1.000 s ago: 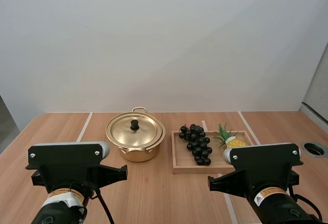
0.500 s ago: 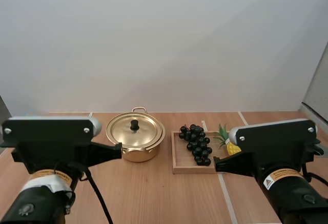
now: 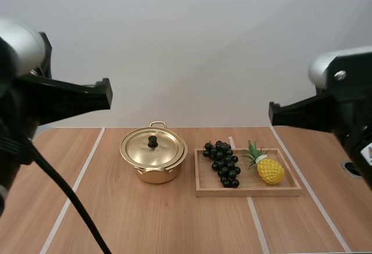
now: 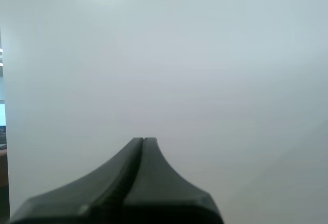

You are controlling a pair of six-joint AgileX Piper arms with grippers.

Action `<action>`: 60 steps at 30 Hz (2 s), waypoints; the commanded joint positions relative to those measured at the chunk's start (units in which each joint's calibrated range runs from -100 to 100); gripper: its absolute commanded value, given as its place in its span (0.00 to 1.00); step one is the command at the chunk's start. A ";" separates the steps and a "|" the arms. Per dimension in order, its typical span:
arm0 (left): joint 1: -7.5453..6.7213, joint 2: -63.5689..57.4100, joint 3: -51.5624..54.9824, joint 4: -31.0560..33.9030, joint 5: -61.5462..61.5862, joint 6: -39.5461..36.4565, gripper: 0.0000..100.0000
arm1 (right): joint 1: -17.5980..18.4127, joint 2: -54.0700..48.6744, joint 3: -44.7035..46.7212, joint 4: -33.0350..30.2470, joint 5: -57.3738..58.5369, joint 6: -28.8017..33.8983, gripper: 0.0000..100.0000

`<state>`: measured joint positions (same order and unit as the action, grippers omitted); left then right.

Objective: Open the pot, put the grape inside, and close it

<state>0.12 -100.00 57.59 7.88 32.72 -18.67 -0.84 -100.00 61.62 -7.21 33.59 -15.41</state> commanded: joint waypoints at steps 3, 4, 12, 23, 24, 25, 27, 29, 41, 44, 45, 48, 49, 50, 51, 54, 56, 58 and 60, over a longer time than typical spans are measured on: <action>0.07 0.00 -7.16 0.61 3.38 -0.15 0.00 | -0.21 0.00 -8.92 8.74 1.01 -0.29 0.00; 0.07 0.00 -8.52 0.61 3.57 -0.15 0.00 | -0.21 0.00 -10.58 9.79 1.79 -0.29 0.00; 0.07 0.00 -16.30 0.61 5.25 -0.15 0.00 | -0.21 0.00 -20.09 12.02 2.15 -0.29 0.00; 0.07 15.76 -19.55 -1.57 17.71 0.54 0.00 | -0.21 14.54 -27.94 11.66 13.46 -0.29 0.00; 0.07 17.88 -20.09 -1.68 18.19 0.91 0.00 | -0.21 16.25 -28.64 11.66 14.12 -0.29 0.00; 0.07 19.78 -20.41 -1.68 18.33 1.74 0.00 | -0.21 17.87 -29.05 11.66 14.13 -0.29 0.00; 0.07 22.87 -21.06 -2.02 18.54 5.62 0.00 | -0.21 20.54 -29.59 11.66 14.32 -0.41 0.00; 0.07 25.46 -21.34 -3.15 18.16 9.81 0.00 | -0.21 23.18 -30.03 11.66 14.55 -0.70 0.00; 0.48 37.66 -21.50 -14.40 20.74 22.14 0.18 | -2.09 31.00 -30.20 12.37 8.64 -10.18 0.00; 0.48 38.46 -21.50 -15.57 20.91 22.14 0.52 | -2.24 30.86 -30.20 12.37 10.98 -11.38 0.05; 0.48 38.71 -21.50 -15.82 20.91 22.14 0.67 | -2.43 30.86 -30.20 12.37 11.55 -11.87 0.20; 0.48 38.74 -21.50 -15.82 21.66 22.14 1.00 | -3.39 30.86 -30.20 12.37 11.62 -12.12 0.85; 0.48 38.74 -21.50 -15.82 22.02 22.14 1.00 | -3.75 30.86 -30.20 12.37 11.62 -12.12 1.00; 0.48 38.74 -21.50 -15.82 22.41 22.14 1.00 | -3.96 30.86 -30.20 12.37 11.45 -12.12 1.00; 0.48 38.74 -21.50 -15.82 22.82 22.14 1.00 | -4.23 30.86 -30.20 12.49 11.45 -12.31 1.00; 0.48 39.45 -21.50 -15.82 23.03 22.14 1.00 | -4.23 30.86 -30.20 12.49 11.31 -12.31 1.00; 0.48 40.39 -21.67 -15.82 24.41 22.14 1.00 | -4.23 30.86 -30.20 12.49 11.31 -12.31 1.00; 0.48 42.16 -22.48 -15.93 26.94 22.35 1.00 | -4.23 30.86 -30.20 12.49 11.31 -12.31 1.00; 0.48 44.70 -23.48 -17.20 30.20 23.78 1.00 | -4.23 30.86 -30.20 12.49 11.87 -12.31 1.00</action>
<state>0.53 -57.72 35.35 -7.45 60.07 4.16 -4.89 -68.78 32.19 5.18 45.45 -27.26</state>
